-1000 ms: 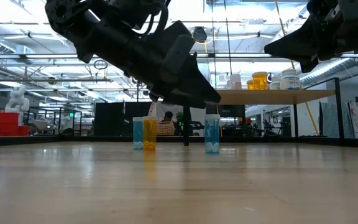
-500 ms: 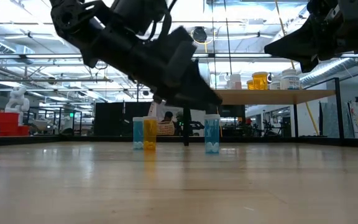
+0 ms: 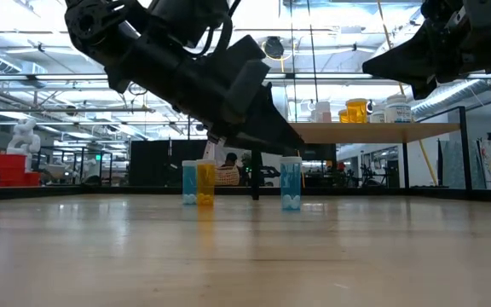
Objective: Pick and place medicine bottles onto shelf by color
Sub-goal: Put the bottom blue pill bottle on the shelf, then put the blue pill bottle on the shelf aligned with the other blue pill bottle
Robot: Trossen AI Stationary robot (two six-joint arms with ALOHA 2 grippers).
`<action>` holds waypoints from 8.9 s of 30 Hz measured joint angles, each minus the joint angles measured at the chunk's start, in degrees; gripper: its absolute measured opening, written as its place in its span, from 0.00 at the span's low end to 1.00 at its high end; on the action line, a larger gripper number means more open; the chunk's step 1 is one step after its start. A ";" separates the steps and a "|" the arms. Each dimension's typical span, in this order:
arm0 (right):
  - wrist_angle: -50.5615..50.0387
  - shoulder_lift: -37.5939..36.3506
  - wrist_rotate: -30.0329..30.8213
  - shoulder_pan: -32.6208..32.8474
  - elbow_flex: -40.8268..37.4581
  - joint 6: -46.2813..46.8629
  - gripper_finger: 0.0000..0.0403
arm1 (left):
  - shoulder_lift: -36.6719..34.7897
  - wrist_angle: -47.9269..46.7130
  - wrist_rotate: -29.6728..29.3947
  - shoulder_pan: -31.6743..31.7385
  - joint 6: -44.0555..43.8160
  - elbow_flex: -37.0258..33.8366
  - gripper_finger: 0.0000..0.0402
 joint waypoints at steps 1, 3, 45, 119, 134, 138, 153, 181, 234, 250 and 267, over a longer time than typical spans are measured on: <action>-0.02 -0.01 0.00 0.00 0.00 0.00 0.01 | 0.00 -0.09 0.00 0.16 0.18 0.00 0.72; 0.00 -0.02 0.00 0.00 0.00 0.00 0.01 | 0.00 -0.05 0.06 0.47 0.14 0.00 0.69; -0.01 0.00 0.02 -0.02 0.00 0.00 0.01 | 3.35 2.80 6.82 2.11 -0.67 -0.09 0.55; -0.01 -0.02 -0.17 -0.02 0.00 0.07 0.01 | -12.84 -6.60 8.89 6.25 5.21 -0.02 0.31; 0.13 -0.02 -0.15 -0.02 0.04 0.04 0.01 | -22.39 -20.97 10.04 12.30 9.17 7.14 0.32; 0.03 -0.02 -0.15 -0.02 0.04 0.04 0.01 | -21.61 -26.71 10.18 13.35 12.38 13.73 0.32; -0.02 0.00 -0.09 -0.06 0.04 -1.62 0.01 | -21.46 -34.56 13.51 23.07 18.13 27.12 0.32; 4.28 0.00 -4.69 -10.60 0.00 -13.55 0.01 | 5.05 -43.88 26.72 38.05 17.02 62.49 0.32; 3.82 -0.02 -7.65 -10.51 0.00 -11.10 0.01 | 14.82 -38.24 22.38 39.39 12.97 56.43 0.32; 3.82 -0.02 -7.63 -10.51 0.00 -11.12 0.01 | 15.21 -38.43 22.52 39.26 13.49 56.43 0.32; 3.81 -0.02 -7.63 -10.52 0.00 -11.10 0.01 | 15.45 -38.86 23.73 39.25 11.85 56.43 0.48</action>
